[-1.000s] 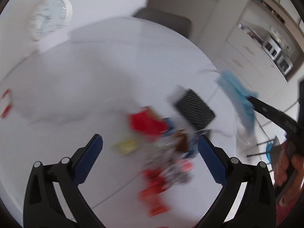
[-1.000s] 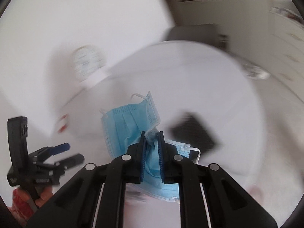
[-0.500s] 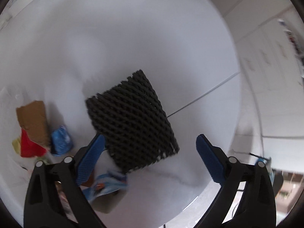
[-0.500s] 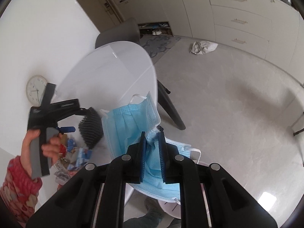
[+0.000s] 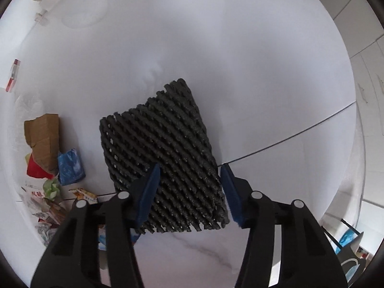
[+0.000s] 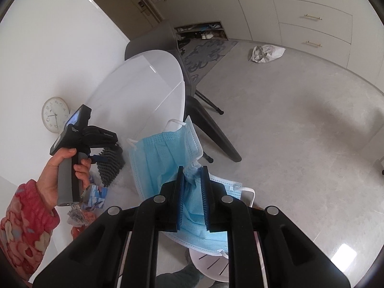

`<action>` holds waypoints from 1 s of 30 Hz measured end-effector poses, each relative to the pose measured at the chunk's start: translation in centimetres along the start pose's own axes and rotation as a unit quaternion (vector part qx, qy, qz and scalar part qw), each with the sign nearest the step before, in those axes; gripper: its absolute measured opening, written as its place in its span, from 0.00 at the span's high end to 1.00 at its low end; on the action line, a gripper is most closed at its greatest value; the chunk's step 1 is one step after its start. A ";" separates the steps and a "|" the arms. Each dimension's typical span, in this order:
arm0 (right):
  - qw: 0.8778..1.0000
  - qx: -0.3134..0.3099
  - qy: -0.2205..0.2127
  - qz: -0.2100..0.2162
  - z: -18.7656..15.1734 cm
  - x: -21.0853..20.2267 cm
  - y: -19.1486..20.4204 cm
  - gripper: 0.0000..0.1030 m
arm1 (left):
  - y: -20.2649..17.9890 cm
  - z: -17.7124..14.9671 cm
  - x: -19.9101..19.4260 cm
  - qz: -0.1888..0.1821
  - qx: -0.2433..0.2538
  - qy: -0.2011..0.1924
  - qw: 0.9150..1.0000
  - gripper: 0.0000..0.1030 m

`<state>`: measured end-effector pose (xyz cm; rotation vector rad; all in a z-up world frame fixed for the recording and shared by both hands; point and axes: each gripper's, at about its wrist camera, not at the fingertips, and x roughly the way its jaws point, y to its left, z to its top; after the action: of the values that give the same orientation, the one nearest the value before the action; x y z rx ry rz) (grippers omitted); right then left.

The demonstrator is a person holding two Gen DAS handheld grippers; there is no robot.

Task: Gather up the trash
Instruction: 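Carry the mask toward the bin with the right tool while the left tool grasps the black foam net, then open the right tool over the bin while the left tool drops the black foam net in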

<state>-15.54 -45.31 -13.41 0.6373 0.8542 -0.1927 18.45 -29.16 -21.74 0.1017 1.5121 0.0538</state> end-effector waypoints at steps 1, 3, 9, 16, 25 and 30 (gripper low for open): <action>1.000 0.001 0.001 0.001 -0.1 -0.2 0.3 0.85 | 0.1 0.0 0.0 0.000 -0.001 -0.003 1.000 0.54; 1.000 0.002 0.003 0.002 -0.2 -0.2 0.0 0.85 | -0.4 0.2 0.2 -0.002 -0.005 -0.007 1.000 0.62; 1.000 0.004 0.007 -0.007 -1.1 0.1 -0.9 0.85 | 1.2 -0.7 -2.3 -0.042 0.010 -0.026 0.999 0.84; 0.999 -0.022 0.019 -0.045 -4.2 -0.2 -1.7 0.85 | 0.7 -4.5 -7.4 -0.070 0.088 -0.078 0.991 0.84; 0.989 -0.039 0.119 -0.083 -13.4 8.2 -4.1 0.85 | -1.6 -14.6 -14.0 -0.135 0.240 -0.122 0.954 0.84; 0.981 -0.006 0.168 -0.093 -17.1 15.2 -6.0 0.67 | -0.5 -21.3 -14.7 -0.170 0.314 -0.101 0.929 0.84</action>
<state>-19.02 -38.58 -35.82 0.5867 1.2407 -0.2519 -3.65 -30.37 -8.35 0.3461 1.2737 -0.7055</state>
